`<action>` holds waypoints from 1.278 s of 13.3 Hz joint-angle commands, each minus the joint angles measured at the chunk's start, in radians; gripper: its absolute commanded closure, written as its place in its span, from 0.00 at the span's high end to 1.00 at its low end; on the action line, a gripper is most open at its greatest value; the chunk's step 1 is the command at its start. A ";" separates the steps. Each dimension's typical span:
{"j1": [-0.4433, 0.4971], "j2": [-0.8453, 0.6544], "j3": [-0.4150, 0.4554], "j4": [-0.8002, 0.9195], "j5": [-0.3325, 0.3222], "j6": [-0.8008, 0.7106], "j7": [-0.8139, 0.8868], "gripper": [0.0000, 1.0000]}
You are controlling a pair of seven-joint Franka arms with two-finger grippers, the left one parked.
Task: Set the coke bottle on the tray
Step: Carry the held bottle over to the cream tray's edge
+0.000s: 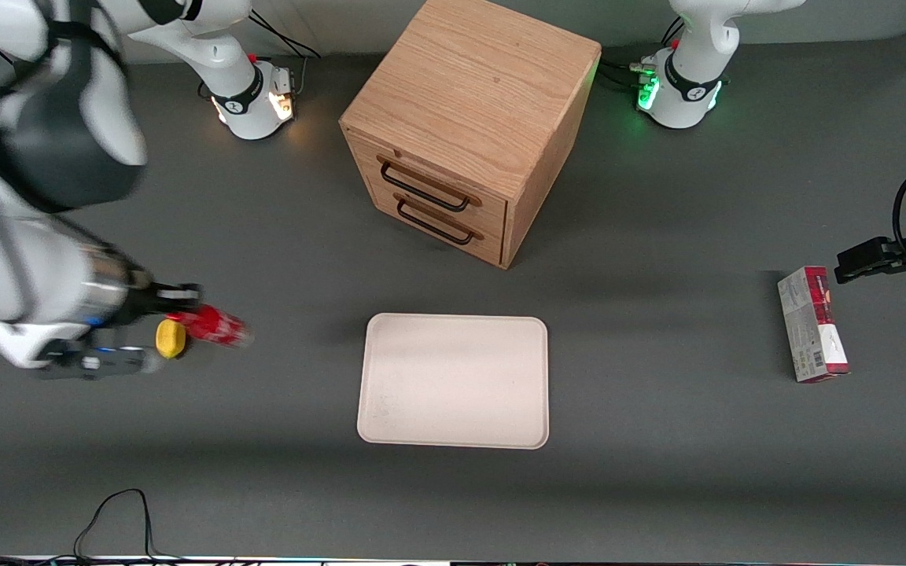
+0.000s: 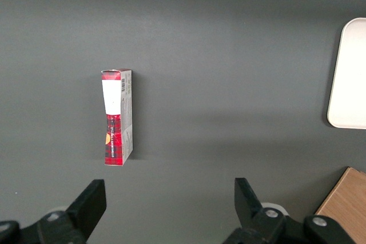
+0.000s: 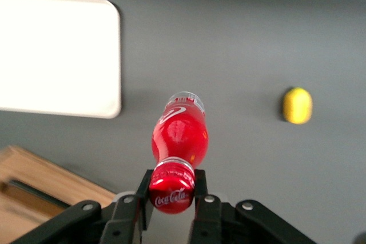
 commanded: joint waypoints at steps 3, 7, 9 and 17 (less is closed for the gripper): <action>0.128 0.139 0.047 0.029 -0.007 0.245 0.325 0.00; 0.130 0.238 0.055 0.029 -0.012 0.422 0.366 0.00; 0.131 0.262 0.053 0.029 -0.014 0.464 0.368 0.00; 0.143 0.335 0.047 0.023 -0.020 0.524 0.403 0.00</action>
